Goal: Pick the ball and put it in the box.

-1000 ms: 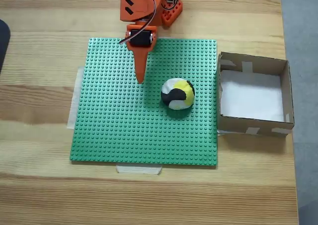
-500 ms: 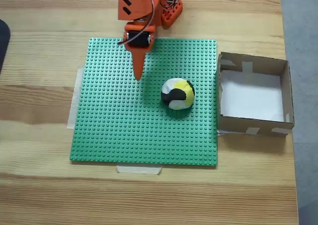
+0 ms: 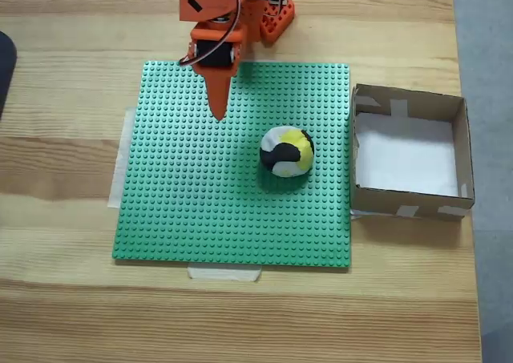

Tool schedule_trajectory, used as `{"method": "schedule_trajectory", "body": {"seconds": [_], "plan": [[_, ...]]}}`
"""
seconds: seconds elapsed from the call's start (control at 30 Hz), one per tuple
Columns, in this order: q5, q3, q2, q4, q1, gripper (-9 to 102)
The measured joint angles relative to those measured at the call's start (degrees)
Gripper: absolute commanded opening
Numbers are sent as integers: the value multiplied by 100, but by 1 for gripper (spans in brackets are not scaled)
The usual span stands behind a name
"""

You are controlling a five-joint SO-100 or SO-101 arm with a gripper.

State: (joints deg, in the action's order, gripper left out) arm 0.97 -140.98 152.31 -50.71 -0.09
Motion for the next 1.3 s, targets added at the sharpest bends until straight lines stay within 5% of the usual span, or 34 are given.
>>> {"method": "schedule_trajectory", "body": {"seconds": [1.3], "plan": [[-598, 3832, -3814, -2180, -1890, -1]]}}
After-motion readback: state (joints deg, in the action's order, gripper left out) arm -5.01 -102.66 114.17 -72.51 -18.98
